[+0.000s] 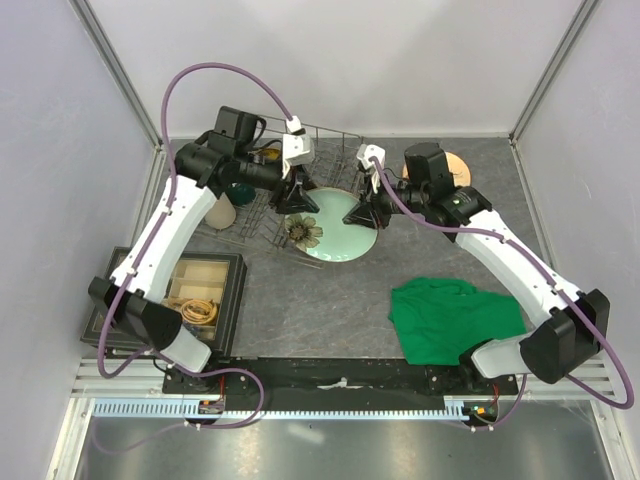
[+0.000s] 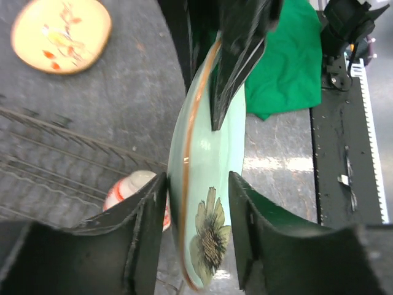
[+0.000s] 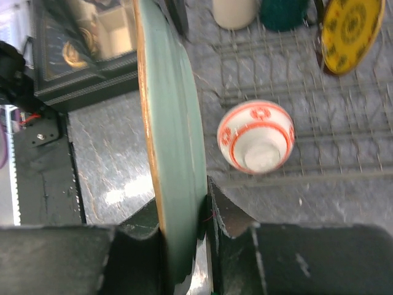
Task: Unload the mixed dishes from the dish rack
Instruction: Pick up the plate from the dish rack, then place the plate at the center of the board.
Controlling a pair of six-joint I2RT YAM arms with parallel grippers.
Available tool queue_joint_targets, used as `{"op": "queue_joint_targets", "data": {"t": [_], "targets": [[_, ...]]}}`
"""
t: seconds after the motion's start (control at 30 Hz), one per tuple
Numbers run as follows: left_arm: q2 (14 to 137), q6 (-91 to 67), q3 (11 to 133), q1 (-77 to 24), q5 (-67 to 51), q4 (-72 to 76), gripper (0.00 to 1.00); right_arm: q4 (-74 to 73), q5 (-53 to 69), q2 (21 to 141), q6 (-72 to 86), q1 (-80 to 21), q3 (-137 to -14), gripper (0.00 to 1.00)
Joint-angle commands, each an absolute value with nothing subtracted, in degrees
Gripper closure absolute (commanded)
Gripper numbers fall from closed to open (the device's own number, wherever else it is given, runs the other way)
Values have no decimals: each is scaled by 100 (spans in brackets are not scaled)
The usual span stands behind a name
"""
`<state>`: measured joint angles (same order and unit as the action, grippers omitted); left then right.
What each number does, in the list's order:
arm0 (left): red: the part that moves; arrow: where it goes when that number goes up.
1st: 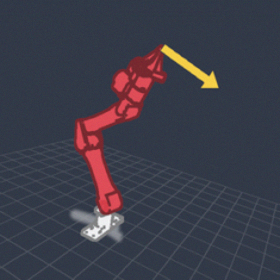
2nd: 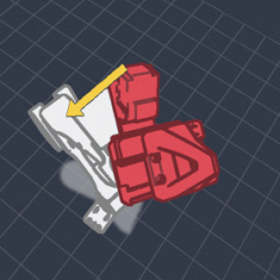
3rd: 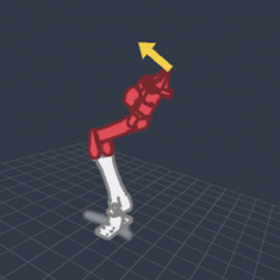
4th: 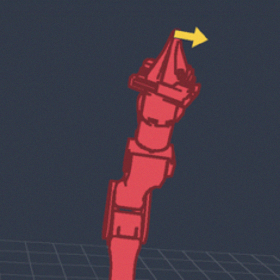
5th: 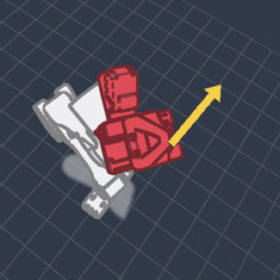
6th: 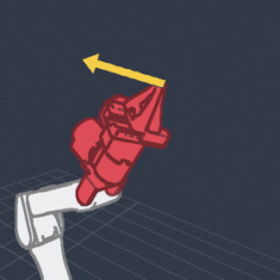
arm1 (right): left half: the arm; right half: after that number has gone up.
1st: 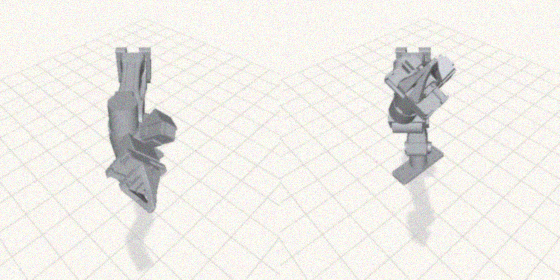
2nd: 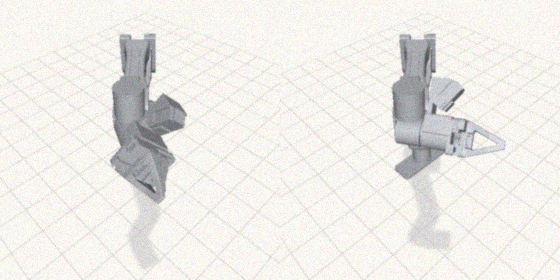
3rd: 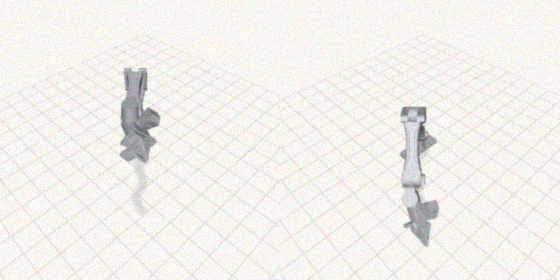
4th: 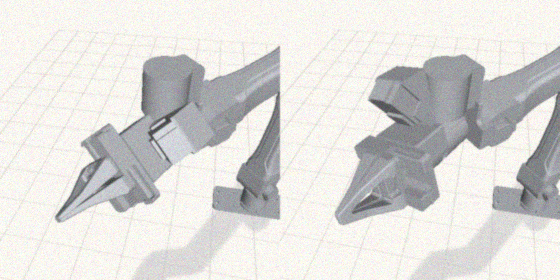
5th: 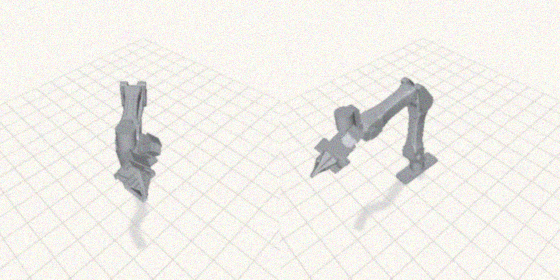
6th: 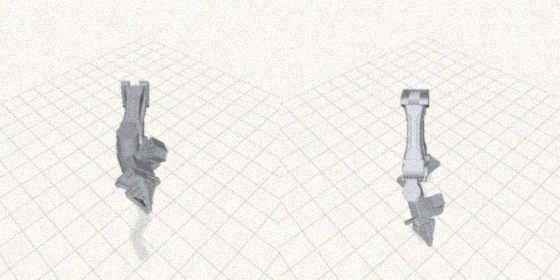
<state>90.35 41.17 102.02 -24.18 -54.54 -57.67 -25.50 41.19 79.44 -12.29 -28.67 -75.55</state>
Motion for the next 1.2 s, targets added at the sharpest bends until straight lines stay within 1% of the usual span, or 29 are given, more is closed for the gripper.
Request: {"op": "queue_joint_targets", "data": {"t": [0.0,0.03,0.07,0.17,0.33,0.5,0.6,0.8,1.03,1.17], "targets": [[8447,3911,10389,-2373,-5731,-5221,35,-2329,3736,7752,-1292,-2769,-7559,100],[8351,3842,10380,-2338,-5730,-5177,33,-2329,3709,7752,-1266,-2742,-7541,100],[8306,3806,10371,-2260,-5722,-5064,29,-2329,3683,7769,-1248,-2681,-7541,100],[8183,3718,10327,-2093,-5687,-4984,26,-2285,3683,7866,-1029,-2383,-7629,100],[8042,3744,10056,-1908,-5572,-4957,24,-1961,4200,8243,-432,-1390,-7909,100],[7814,3867,9572,-1688,-5485,-4861,23,-1644,4772,8894,482,-398,-8209,100],[7717,3920,9282,-1574,-5476,-4764,23,-1267,5036,9254,1017,-37,-8305,100],[7647,4043,8886,-1406,-5458,-4614,23,-98,5467,10035,2213,798,-8437,100],[7673,4175,8623,-1310,-5476,-4623,23,579,5432,10950,2821,1292,-8903,100],[7690,4236,8552,-1274,-5476,-4623,23,659,5335,11468,2979,1476,-9123,100]]}}
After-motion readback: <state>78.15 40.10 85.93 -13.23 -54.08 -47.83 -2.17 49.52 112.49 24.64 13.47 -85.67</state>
